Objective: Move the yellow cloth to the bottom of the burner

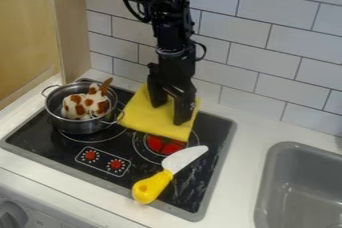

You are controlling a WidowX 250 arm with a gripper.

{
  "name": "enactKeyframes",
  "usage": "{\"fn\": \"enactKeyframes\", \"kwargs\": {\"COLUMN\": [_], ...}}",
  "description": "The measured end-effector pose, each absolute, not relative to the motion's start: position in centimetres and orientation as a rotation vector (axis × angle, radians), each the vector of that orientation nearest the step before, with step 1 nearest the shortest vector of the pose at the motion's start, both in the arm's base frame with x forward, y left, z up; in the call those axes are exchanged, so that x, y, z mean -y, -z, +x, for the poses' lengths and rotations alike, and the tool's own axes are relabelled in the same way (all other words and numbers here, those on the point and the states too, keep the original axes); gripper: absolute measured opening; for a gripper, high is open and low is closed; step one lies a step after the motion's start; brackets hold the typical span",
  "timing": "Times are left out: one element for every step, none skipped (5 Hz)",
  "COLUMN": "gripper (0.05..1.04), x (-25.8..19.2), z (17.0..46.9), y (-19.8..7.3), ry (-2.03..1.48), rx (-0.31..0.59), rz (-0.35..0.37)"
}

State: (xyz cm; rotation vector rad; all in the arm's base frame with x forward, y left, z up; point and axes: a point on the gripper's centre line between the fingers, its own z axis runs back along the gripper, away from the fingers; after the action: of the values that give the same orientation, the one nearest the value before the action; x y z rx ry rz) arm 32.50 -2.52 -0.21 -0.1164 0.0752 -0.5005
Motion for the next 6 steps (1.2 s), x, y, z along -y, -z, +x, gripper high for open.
{"fn": "enactKeyframes", "kwargs": {"gripper": [0.999, 0.999, 0.999, 0.999, 0.999, 0.999], "x": [2.6, 2.9, 3.0, 2.8, 2.8, 2.8], "z": [30.9, 28.8, 27.0, 25.9, 24.7, 22.7], "y": [0.1, 0.0, 0.0, -0.1, -0.1, -0.2], "ry": [0.497, 0.494, 0.488, 0.461, 0.447, 0.422], "rx": [-0.075, -0.075, -0.068, -0.045, -0.041, -0.045], "rz": [-0.128, -0.147, -0.16, -0.17, -0.177, -0.189]}}
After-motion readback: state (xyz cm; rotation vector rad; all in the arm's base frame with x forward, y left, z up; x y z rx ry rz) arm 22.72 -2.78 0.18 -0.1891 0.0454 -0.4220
